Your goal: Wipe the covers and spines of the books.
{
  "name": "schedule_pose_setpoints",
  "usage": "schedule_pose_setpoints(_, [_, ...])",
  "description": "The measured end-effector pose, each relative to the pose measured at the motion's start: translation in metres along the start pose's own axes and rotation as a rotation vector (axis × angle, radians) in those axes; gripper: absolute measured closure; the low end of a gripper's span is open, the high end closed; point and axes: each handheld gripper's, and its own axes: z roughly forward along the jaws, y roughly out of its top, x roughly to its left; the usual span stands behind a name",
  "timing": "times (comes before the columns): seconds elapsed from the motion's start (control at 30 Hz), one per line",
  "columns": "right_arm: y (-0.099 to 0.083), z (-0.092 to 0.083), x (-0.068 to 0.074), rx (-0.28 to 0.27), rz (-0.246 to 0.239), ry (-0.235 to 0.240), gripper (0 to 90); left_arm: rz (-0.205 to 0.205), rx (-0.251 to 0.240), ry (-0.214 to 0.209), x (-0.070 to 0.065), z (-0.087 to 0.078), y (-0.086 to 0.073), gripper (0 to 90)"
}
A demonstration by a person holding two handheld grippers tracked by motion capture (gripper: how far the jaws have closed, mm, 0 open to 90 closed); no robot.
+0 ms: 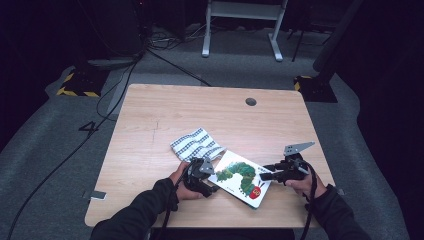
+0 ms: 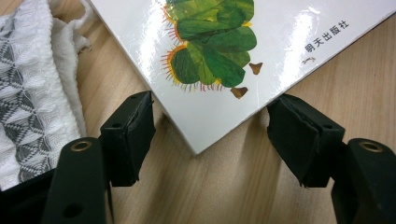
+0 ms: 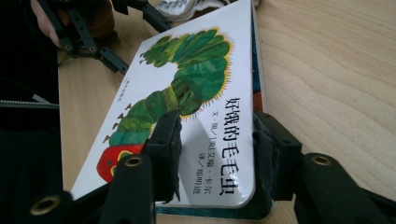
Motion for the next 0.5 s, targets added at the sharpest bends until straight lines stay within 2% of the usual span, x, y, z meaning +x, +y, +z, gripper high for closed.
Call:
schedule_pose_setpoints(0.23, [0.005, -0.003, 0.009, -0.037, -0.055, -0.015, 62.5, 0.021, 0.034, -0.02, 0.002, -0.002, 0.001, 28.7])
schedule_pose_setpoints(0.37, [0.011, -0.002, 0.015, -0.05, -0.098, -0.023, 66.4, 0.056, 0.06, -0.051, 0.002, -0.003, 0.002, 25.2])
schedule_pose_setpoints(0.5, [0.014, -0.002, 0.02, -0.055, -0.124, -0.023, 68.5, 0.056, 0.062, -0.086, 0.005, -0.005, 0.001, 24.0])
